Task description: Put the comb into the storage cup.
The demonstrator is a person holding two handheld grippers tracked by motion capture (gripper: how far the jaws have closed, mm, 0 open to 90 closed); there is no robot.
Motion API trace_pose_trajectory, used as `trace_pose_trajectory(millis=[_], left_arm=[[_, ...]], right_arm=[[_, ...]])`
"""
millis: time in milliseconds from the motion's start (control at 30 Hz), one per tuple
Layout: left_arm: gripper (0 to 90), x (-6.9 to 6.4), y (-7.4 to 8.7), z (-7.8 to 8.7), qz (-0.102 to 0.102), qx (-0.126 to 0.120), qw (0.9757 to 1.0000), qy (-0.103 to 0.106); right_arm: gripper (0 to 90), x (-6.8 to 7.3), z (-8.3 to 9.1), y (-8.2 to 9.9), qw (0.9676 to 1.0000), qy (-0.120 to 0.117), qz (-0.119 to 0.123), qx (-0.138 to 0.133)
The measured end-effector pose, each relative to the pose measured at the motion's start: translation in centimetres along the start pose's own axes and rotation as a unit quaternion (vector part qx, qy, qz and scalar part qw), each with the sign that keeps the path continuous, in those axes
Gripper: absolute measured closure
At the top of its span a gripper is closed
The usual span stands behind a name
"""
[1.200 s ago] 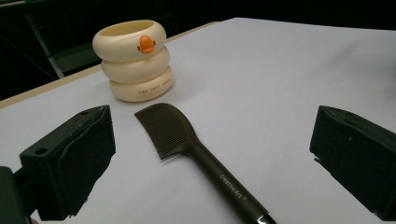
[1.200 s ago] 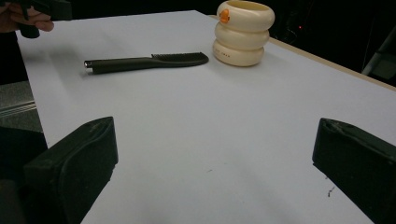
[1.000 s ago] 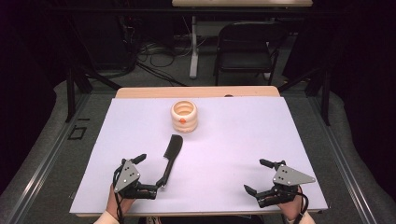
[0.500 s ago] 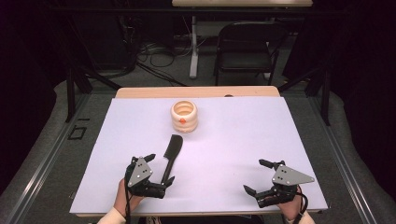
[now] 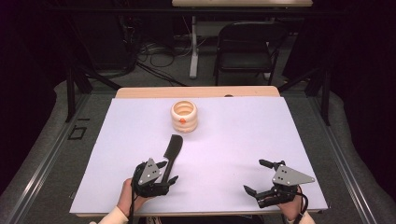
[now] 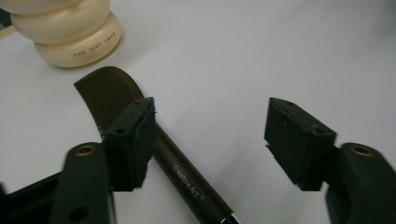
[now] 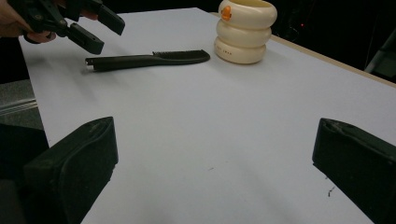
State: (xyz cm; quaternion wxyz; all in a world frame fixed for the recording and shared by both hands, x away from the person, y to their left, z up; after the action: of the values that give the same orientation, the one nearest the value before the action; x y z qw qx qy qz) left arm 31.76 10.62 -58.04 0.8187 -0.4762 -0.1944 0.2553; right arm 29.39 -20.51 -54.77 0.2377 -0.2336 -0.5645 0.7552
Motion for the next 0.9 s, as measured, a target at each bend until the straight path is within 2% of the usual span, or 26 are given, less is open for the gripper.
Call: trace_pose_trajectory(millis=[100, 200, 233, 333, 367, 433, 533, 667, 733, 900], left_arm=[[58.3, 0.1, 0.3, 0.0, 0.009, 0.012, 0.9998, 0.012], [68.6, 0.3, 0.6, 0.0, 0.015, 0.020, 0.9995, 0.017], [68.6, 0.3, 0.7, 0.0, 0.015, 0.024, 0.9994, 0.019], [79.1, 0.3, 1.0, 0.1, 0.018, 0.034, 0.9989, 0.026], [85.3, 0.4, 1.1, 0.2, 0.016, 0.038, 0.9988, 0.027], [89.3, 0.6, 1.3, 0.4, 0.021, 0.044, 0.9984, 0.027], [89.9, 0.6, 1.4, 0.4, 0.026, 0.047, 0.9981, 0.029], [89.9, 0.1, 1.2, 0.4, 0.034, 0.046, 0.9973, 0.045], [90.0, -0.3, 1.0, 0.4, 0.030, 0.046, 0.9972, 0.051], [90.0, -0.5, 1.5, 0.1, 0.027, 0.069, 0.9955, 0.060]], right_arm=[[0.0, 0.1, -0.1, 0.1, 1.0000, -0.005, 0.001, 0.003], [0.0, 0.2, 0.0, 0.0, 1.0000, -0.006, 0.001, 0.001], [0.0, 0.2, 0.0, 0.0, 1.0000, -0.006, 0.001, 0.001], [0.0, 0.1, 0.0, 0.0, 1.0000, -0.006, 0.001, 0.001], [0.0, 0.2, -0.1, 0.1, 1.0000, -0.006, 0.000, 0.003], [0.0, 0.2, -0.2, 0.1, 1.0000, -0.006, 0.001, 0.004], [0.0, 0.2, -0.2, 0.1, 1.0000, -0.006, -0.001, 0.005], [0.0, 0.2, -0.1, 0.1, 1.0000, -0.006, 0.000, 0.003], [0.0, 0.2, -0.1, 0.1, 1.0000, -0.006, 0.001, 0.003], [0.0, 0.2, -0.2, 0.1, 1.0000, -0.006, 0.001, 0.004]])
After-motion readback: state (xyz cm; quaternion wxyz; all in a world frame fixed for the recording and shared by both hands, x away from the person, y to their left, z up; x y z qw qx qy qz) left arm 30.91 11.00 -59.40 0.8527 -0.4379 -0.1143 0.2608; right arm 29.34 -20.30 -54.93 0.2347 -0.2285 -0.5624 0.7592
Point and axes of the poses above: each handheld gripper's, and its own axes: z roughly backward along the jaws, y roughly out of its underside, x roughly to its left, the point moved 8 cm from there along -z, roughly forward along the jaws, and after that the axes turned 6 degrees about -x, right-handed, at the moved point
